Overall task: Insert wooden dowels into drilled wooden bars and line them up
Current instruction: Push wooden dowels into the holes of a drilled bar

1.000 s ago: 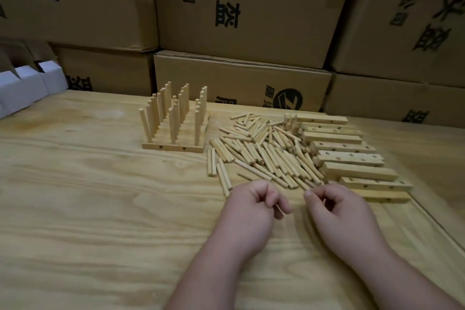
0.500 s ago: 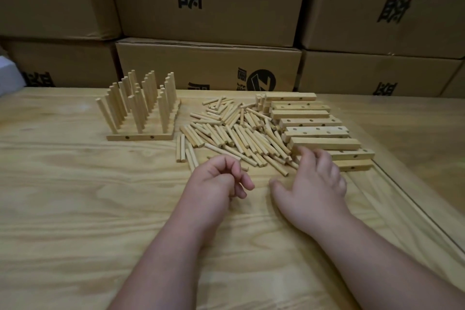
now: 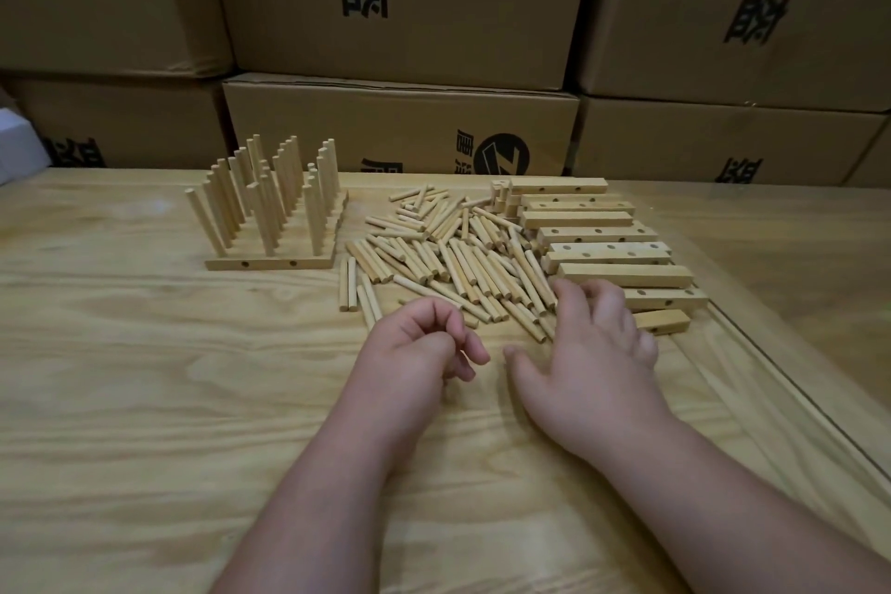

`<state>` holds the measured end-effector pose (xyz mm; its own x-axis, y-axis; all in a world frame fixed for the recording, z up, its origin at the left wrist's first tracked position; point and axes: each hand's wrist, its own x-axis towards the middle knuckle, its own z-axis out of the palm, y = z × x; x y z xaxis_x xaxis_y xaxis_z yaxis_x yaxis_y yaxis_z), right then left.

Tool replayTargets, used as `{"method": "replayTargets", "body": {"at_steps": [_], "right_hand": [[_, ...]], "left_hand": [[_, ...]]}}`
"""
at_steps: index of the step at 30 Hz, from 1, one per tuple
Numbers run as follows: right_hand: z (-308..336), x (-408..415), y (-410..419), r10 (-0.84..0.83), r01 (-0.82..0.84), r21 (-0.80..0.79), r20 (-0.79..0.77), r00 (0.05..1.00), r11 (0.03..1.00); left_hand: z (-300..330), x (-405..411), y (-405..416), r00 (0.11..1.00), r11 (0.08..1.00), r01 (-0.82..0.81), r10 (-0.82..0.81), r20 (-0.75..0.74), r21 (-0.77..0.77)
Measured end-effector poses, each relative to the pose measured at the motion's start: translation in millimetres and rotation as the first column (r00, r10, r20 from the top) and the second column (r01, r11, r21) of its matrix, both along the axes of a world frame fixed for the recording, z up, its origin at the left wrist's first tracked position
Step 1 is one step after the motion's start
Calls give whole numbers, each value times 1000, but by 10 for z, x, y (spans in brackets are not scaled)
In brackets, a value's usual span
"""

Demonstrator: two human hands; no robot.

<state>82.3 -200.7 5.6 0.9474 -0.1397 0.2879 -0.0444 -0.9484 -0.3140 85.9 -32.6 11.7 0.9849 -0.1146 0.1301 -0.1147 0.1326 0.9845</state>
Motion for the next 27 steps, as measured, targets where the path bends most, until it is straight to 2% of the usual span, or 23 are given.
{"method": "replayTargets", "body": {"at_steps": [3,6,10,16,21,27], "right_hand": [[62,-50,74,140,-156,141,123,983,978],[76,-29,65,130,-145,87,154,979,986],[71,-10,-11,5,-8,48,63,998,999],[98,-79,64,28,-28,-3,28,999,1000],[136,-58,-1,2,0,-31,58,998,1000],[97,-52,-71,-10,-17,-206,-131,991,978]], "left_hand": [[-4,-3,7,1000,1000,-4,4,10,19],[-12,2,20,1000,999,-19,19,13,28],[-19,4,23,999,999,-46,46,11,25],[-17,10,6,998,998,-58,58,-2,1],[-37,21,11,998,998,-68,68,-1,17],[-27,9,13,997,997,-75,75,-5,32]]}}
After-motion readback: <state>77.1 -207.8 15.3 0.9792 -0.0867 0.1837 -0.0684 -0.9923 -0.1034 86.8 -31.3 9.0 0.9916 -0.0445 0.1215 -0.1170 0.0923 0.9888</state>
